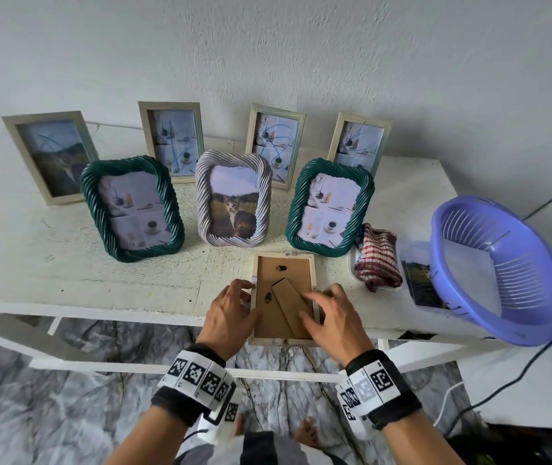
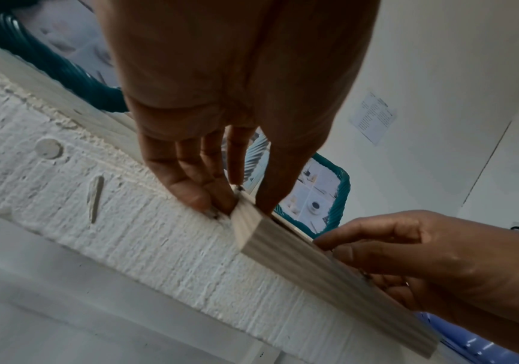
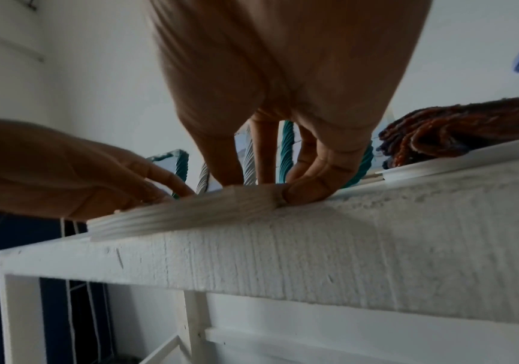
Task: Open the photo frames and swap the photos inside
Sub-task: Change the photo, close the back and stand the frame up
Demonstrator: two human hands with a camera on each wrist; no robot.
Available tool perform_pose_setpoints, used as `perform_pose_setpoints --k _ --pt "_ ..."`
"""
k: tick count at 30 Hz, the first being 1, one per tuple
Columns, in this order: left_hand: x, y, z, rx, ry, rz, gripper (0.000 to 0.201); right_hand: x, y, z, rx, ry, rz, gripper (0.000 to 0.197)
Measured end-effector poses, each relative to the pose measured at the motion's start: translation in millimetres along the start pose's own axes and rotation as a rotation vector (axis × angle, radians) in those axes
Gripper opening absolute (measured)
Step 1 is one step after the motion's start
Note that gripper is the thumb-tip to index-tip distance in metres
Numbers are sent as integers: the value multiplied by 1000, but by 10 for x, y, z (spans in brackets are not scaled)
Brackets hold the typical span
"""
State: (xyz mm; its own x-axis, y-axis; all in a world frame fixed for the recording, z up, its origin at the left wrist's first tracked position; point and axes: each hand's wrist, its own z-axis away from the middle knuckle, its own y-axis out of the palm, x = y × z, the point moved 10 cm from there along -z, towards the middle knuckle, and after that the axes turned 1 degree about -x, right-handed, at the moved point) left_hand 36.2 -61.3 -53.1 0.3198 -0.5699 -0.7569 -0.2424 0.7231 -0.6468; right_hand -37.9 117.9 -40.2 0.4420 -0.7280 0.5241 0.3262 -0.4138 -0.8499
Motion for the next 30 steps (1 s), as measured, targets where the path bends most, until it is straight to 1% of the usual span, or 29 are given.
perform_pose_setpoints --k 3,4,6,8,9,11,15,17,19,22,25,30 --pt "4 37 -4 19 19 -29 48 15 -18 3 -14 -29 11 42" --pt "-7 41 -4 21 34 -37 54 17 -59 -6 -45 -33 -20 42" --pt "-26 46 -7 29 64 -57 61 4 -182 -33 -154 -38 -93 38" --pt "-48 58 -14 42 75 -109 57 -28 -282 -58 -257 -23 -119 29" --pt "-56 66 -18 48 73 -141 53 -47 -304 -71 -287 -13 -118 23" --pt "-60 78 -23 52 67 -178 49 -91 -292 -105 -296 19 -119 16" --pt "-36 84 -32 47 58 -177 47 -182 -213 -186 -219 67 -126 13" --pt "-22 79 -37 44 58 -181 47 -191 -214 -207 -194 43 -144 13" --pt "-22 79 -40 45 59 -182 48 -196 -223 -226 -163 -7 -152 18" --pt "-24 81 -48 46 69 -181 48 -241 -177 -279 -41 -47 -154 23" --pt "-35 83 -48 51 80 -174 47 -293 -157 -364 73 -44 -212 17" --pt "-59 69 -46 46 100 -163 47 -281 -104 -498 254 -26 -230 11"
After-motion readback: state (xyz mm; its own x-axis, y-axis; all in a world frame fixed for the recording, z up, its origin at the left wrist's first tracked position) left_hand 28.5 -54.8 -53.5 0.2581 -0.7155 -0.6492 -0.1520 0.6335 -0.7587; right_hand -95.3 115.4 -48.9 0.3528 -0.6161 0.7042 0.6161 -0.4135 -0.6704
